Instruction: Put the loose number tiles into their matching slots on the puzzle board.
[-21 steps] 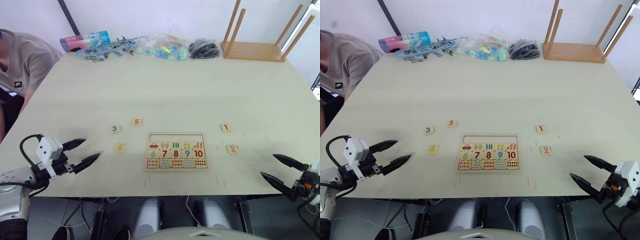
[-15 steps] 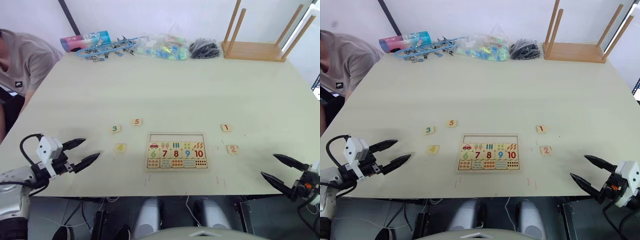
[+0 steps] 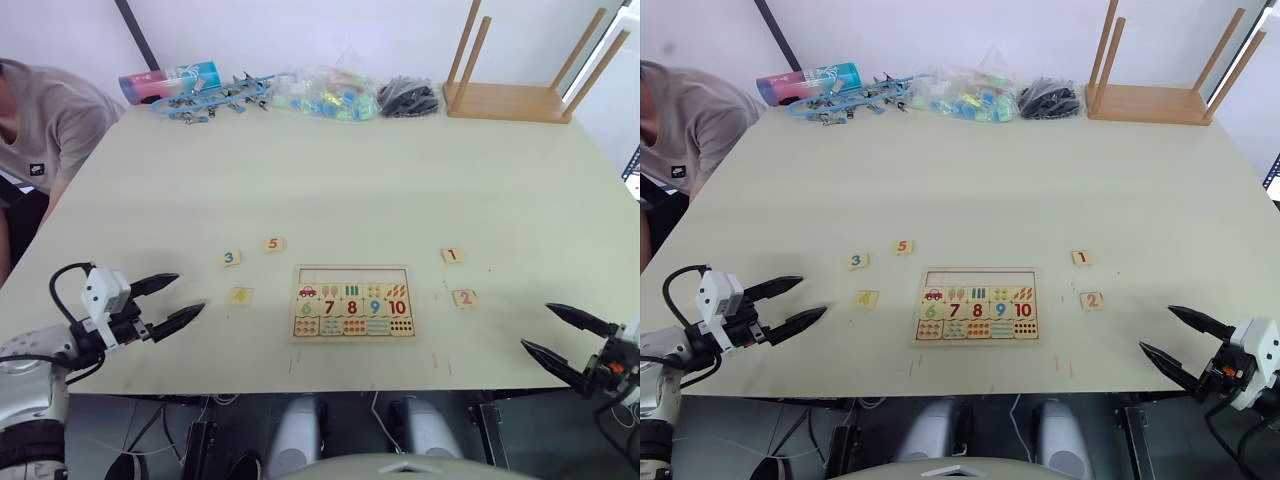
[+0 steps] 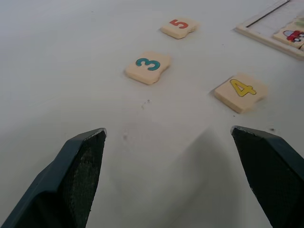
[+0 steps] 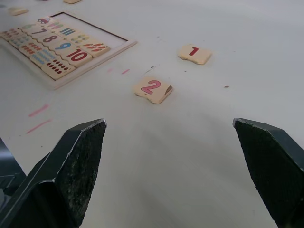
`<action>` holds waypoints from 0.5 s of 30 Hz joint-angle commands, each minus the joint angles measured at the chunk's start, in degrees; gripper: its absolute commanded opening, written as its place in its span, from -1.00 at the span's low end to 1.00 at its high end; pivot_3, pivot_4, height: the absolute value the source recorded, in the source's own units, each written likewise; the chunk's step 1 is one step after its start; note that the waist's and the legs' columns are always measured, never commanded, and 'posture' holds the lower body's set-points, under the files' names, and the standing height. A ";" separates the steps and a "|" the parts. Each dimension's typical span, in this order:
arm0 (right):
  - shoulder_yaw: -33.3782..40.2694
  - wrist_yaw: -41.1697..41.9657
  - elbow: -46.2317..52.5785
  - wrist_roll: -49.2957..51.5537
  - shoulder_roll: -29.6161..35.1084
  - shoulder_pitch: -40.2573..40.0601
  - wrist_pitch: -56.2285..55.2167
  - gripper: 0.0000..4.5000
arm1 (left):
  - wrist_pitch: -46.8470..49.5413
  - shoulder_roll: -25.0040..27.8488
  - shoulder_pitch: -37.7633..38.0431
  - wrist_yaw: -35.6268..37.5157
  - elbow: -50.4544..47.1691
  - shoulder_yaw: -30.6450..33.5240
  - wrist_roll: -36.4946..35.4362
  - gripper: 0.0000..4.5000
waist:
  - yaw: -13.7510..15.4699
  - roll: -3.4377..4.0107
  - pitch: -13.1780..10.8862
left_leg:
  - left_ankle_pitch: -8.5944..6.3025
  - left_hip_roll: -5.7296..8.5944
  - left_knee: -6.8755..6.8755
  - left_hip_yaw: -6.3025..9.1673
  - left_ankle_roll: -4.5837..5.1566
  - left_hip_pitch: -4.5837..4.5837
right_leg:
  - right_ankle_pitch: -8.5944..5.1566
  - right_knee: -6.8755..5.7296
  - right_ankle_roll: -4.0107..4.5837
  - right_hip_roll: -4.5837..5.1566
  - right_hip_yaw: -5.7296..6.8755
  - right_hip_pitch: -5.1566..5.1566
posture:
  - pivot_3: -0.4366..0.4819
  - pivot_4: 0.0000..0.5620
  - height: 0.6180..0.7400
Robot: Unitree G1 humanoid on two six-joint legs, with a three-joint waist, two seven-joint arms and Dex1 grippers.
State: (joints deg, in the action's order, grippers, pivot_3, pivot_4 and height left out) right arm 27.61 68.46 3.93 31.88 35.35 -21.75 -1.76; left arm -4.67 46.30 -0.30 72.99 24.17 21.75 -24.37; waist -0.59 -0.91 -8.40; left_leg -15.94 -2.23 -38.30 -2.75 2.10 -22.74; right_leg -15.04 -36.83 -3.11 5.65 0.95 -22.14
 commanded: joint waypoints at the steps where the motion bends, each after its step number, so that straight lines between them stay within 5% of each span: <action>1: 0.09 1.19 1.48 1.49 1.44 1.45 -0.35 0.99 | 1.05 0.62 -3.15 2.07 -3.04 -1.01 -1.64 1.00 | 0.02 0.01 0.00 | 0.00 0.00 0.00 0.00 0.00 0.00 | 0.00 0.00 0.00 0.00 0.01 0.00 | -0.05 -0.47 0.95; 15: -9.29 1.01 -2.70 -2.48 8.21 19.73 6.97 0.99 | 1.80 7.11 -16.92 19.51 -1.79 -13.64 -7.63 1.00 | -0.05 0.02 -0.04 | 0.08 0.05 -0.11 -0.08 0.14 -0.02 | 0.13 -0.10 -0.23 -0.73 0.28 0.04 | -0.05 -0.47 0.95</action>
State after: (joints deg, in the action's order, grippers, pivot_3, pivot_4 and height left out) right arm 19.02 69.17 2.21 29.96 42.44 -3.51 4.33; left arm -1.17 51.69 -16.72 90.46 22.71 9.63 -29.56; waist -0.64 -0.89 -8.44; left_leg -15.86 -2.19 -38.41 -2.81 2.24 -22.76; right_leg -14.91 -36.93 -3.36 4.89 1.25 -22.10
